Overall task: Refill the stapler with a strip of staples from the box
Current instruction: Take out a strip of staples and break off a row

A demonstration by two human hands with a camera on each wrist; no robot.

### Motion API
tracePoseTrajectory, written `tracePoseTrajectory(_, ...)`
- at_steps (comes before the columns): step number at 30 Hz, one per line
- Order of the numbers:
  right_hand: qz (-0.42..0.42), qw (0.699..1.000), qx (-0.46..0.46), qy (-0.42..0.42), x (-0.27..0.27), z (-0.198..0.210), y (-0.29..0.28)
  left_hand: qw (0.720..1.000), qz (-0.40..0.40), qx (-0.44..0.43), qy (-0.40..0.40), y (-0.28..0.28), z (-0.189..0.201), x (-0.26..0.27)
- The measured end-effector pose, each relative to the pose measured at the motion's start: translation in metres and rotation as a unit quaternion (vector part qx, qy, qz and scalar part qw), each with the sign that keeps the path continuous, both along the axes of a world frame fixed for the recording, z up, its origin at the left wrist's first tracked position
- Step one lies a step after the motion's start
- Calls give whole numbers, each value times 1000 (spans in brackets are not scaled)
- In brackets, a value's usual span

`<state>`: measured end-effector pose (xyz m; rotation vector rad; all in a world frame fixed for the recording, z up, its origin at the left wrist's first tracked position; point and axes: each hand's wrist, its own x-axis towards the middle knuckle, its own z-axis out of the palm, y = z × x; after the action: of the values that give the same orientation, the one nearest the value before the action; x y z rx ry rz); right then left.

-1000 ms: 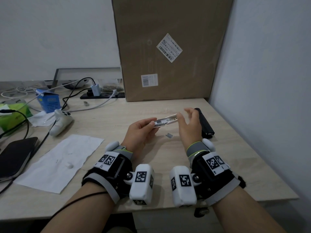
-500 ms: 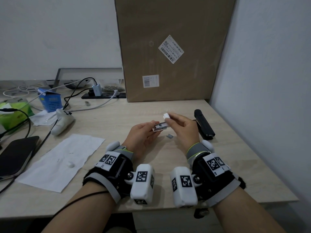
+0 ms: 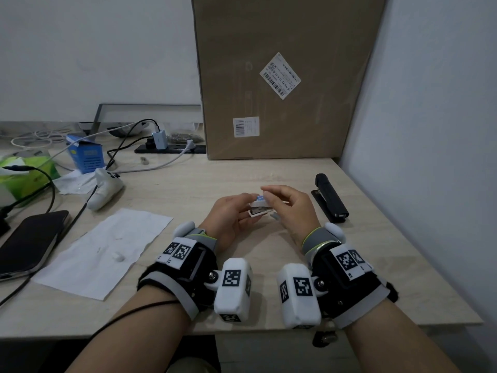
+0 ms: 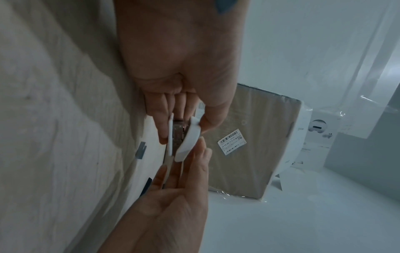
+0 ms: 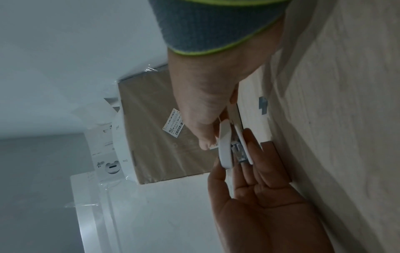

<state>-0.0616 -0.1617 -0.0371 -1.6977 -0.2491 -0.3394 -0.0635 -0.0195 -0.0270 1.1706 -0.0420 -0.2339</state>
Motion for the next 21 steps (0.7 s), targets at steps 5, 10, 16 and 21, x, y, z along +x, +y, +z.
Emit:
tracePoseTrajectory(5,-4,999,19,33,1,-2,1,999,45,17,7,3,-1,3)
tracePoseTrajectory(10,7,1000,-1,25,-3,0,2,998,44,32,-20,4,1,3)
tracePoseTrajectory(16,13,999,-32,3,-3,1,1,998,45,31,-43,6,3,2)
tracePoseTrajectory(21,1,999,-40,-7,1,0,0,996,68,31,-50,3,2,4)
